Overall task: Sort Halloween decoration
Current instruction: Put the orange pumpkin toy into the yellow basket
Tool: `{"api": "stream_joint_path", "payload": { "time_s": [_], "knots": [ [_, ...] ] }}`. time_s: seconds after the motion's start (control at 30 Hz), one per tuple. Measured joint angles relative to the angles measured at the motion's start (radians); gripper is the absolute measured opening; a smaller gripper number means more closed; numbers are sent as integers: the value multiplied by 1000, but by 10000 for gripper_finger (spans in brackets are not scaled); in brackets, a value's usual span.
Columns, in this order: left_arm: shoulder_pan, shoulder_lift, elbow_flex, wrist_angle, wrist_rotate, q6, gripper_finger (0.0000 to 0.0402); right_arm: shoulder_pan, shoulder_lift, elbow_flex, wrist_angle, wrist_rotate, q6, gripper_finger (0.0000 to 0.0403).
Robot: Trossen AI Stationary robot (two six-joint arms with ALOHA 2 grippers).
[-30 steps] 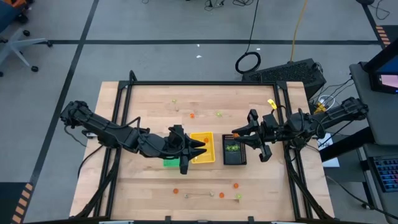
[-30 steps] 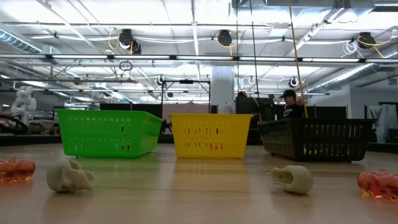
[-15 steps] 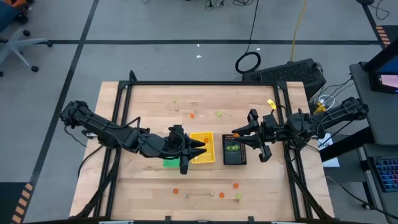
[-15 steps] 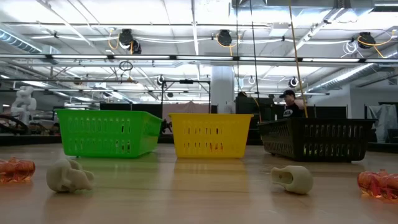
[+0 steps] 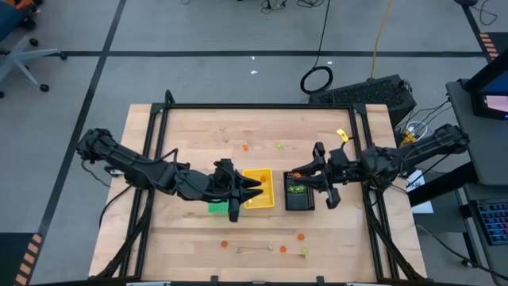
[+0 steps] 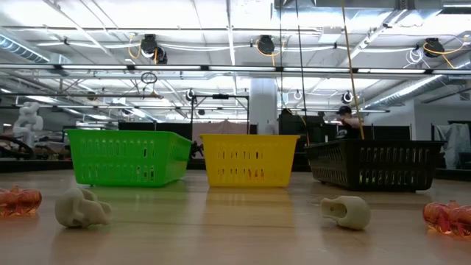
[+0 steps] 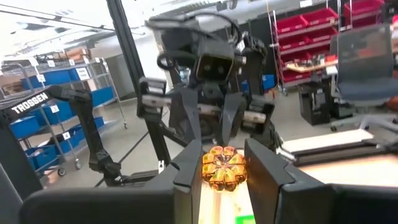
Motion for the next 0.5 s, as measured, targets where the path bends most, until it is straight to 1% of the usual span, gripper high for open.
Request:
{"api": "stream_joint_path", "payload": {
  "time_s": [0.2,0.4,0.5],
  "knots": [
    [0,-35,0,-45,-7,0,116,-4,52,0,0,0,54,73],
    [0,-82,0,-160,-13,-1,116,-28,101,0,15,2,130,73],
    [0,-105,0,-215,-17,-1,116,-44,137,28,1,1,153,73]
  ]
}}
